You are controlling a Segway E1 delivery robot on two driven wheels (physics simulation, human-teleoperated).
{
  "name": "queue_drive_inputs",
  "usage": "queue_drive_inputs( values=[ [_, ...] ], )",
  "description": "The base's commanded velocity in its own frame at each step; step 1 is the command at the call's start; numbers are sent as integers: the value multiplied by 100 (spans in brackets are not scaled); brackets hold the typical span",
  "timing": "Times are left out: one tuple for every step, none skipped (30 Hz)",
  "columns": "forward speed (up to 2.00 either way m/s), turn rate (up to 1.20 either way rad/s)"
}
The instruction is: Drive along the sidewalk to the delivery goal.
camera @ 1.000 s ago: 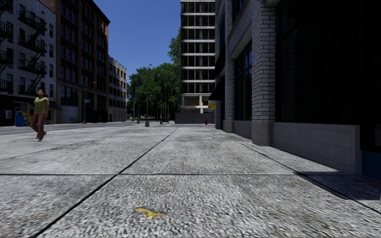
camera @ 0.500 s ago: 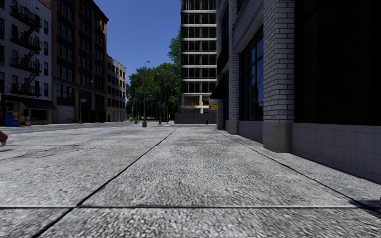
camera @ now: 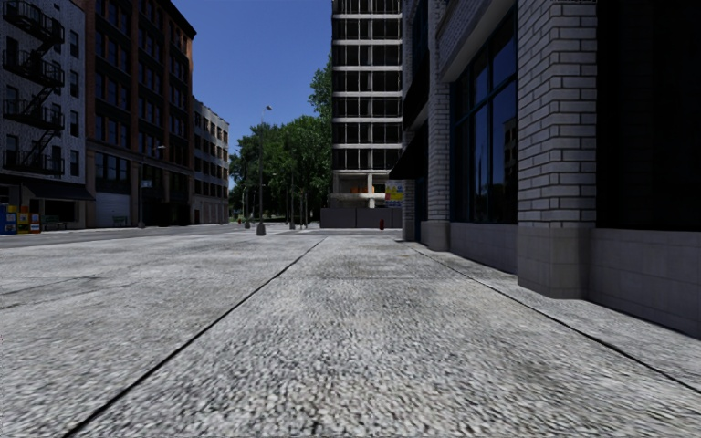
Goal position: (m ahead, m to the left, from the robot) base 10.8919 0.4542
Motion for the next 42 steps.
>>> queue_drive_inputs(
  values=[
    [200, -17],
    [200, -17],
    [200, -18],
    [200, -18],
    [200, -18],
    [200, -18],
    [200, 0],
    [200, 0],
    [200, 0],
    [200, 0],
    [200, 0],
    [200, 0],
    [200, 0],
    [200, 0],
    [200, 0],
    [200, 0],
    [200, 0],
    [200, 0],
    [200, 0],
    [200, 0],
    [200, 0],
    [200, 0],
    [200, 0],
    [200, 0],
    [200, 0],
    [200, 0],
    [200, 0],
    [200, 0],
    [200, 0],
    [200, 0],
    [200, 0],
    [200, 0],
    [200, -16],
    [200, -27],
    [200, -27],
    [200, -30],
    [200, -18],
    [200, -18],
    [200, 0],
    [200, 0],
    [200, 0],
    [200, 0]
  ],
)
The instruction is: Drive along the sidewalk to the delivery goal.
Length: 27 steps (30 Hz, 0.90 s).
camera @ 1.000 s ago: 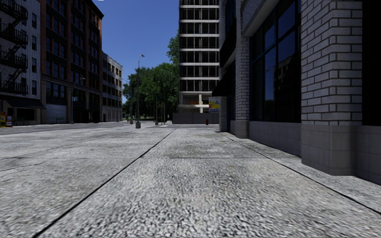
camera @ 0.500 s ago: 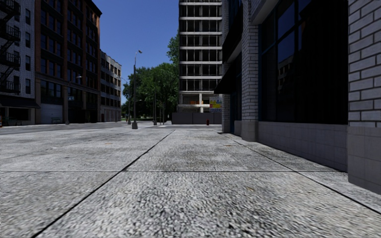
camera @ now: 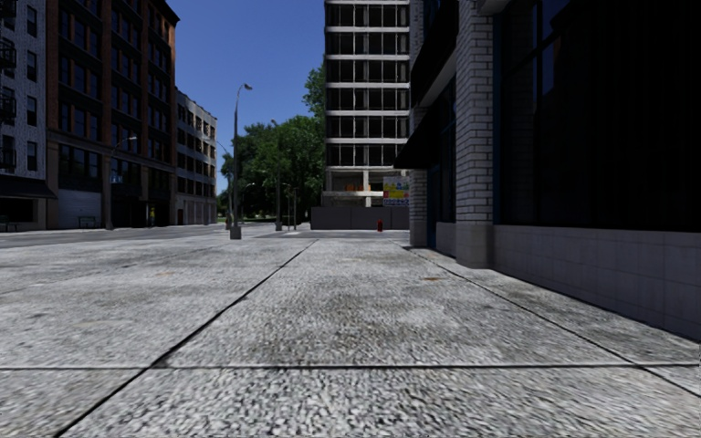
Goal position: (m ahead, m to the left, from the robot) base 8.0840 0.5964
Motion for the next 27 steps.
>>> queue_drive_inputs(
  values=[
    [200, 0],
    [200, 0],
    [200, 0],
    [200, 0],
    [200, 0],
    [200, 0],
    [200, 0],
    [200, 0],
    [200, 0],
    [200, 0],
    [200, 0],
    [200, 0],
    [200, 0],
    [200, 0],
    [200, 0],
    [200, 0],
    [200, 0],
    [200, 0],
    [200, 0],
    [200, 0],
    [200, 0],
    [200, 0],
    [200, 17],
    [200, 39],
    [200, 42],
    [200, 42],
    [200, 26]
  ],
)
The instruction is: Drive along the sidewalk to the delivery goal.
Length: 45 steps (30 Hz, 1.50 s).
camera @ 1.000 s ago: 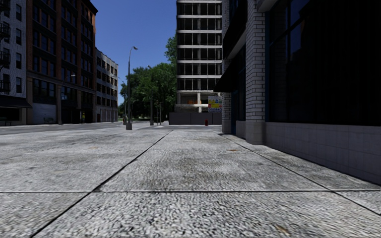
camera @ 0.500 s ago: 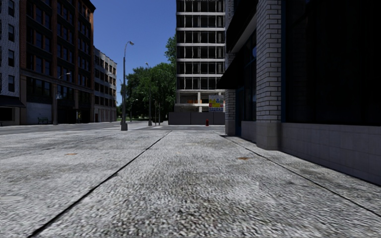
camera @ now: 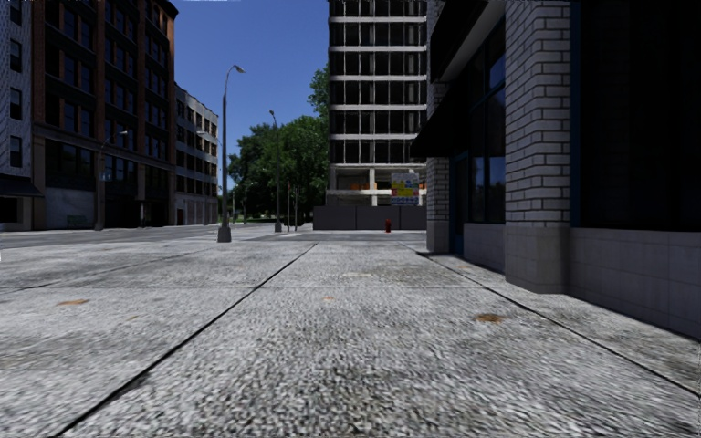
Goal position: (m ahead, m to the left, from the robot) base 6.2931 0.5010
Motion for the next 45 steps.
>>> queue_drive_inputs(
  values=[
    [200, 2],
    [200, 2],
    [200, 0],
    [200, 0],
    [200, 0],
    [200, 0],
    [200, 0],
    [200, 0],
    [200, 0],
    [200, 0],
    [200, 0],
    [200, 0],
    [200, 0],
    [200, 0],
    [200, 0],
    [200, 0],
    [200, 0],
    [200, 0],
    [200, 0],
    [200, 0],
    [200, 0],
    [200, 0],
    [200, 0],
    [200, 0],
    [200, 0],
    [200, 0],
    [200, 0],
    [200, 0],
    [200, 0],
    [200, 0],
    [200, 0],
    [200, 0],
    [200, 0],
    [200, 0],
    [200, 0],
    [200, 0],
    [200, 0],
    [200, 0],
    [200, 0],
    [194, 0],
    [181, 0],
    [162, 4],
    [162, 4],
    [149, 7],
    [145, 30]
  ],
)
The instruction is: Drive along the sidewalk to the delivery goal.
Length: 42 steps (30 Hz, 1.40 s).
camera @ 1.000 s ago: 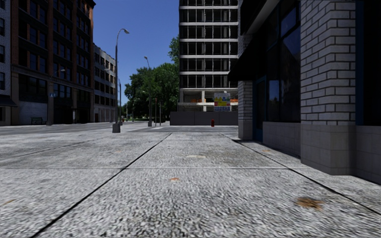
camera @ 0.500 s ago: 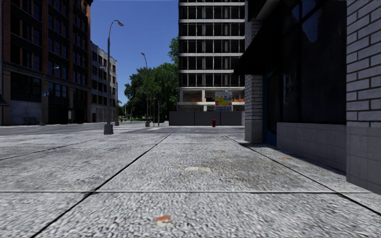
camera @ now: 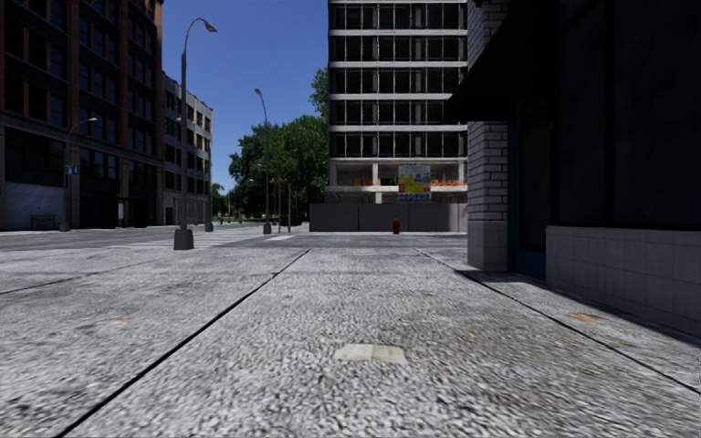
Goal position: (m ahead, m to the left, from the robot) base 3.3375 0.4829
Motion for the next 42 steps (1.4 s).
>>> queue_drive_inputs(
  values=[
    [143, 45],
    [143, 45],
    [142, 49],
    [142, 50],
    [142, 50],
    [142, 37],
    [142, 0],
    [142, 0],
    [142, 0],
    [142, 0],
    [142, 0],
    [142, 0],
    [142, 0],
    [141, 0],
    [141, 0],
    [141, 0],
    [141, 0],
    [140, 0],
    [139, 4],
    [138, 27],
    [138, 27],
    [138, 43],
    [138, 46],
    [137, 44],
    [137, 44],
    [137, 23],
    [137, 0],
    [137, 0],
    [137, 0],
    [137, 0],
    [136, 8],
    [136, 8],
    [135, 19],
    [134, 25],
    [132, 29],
    [132, 29],
    [132, 30],
    [131, 30],
    [131, 30],
    [130, 30],
    [130, 15],
    [129, 0]
  ],
)
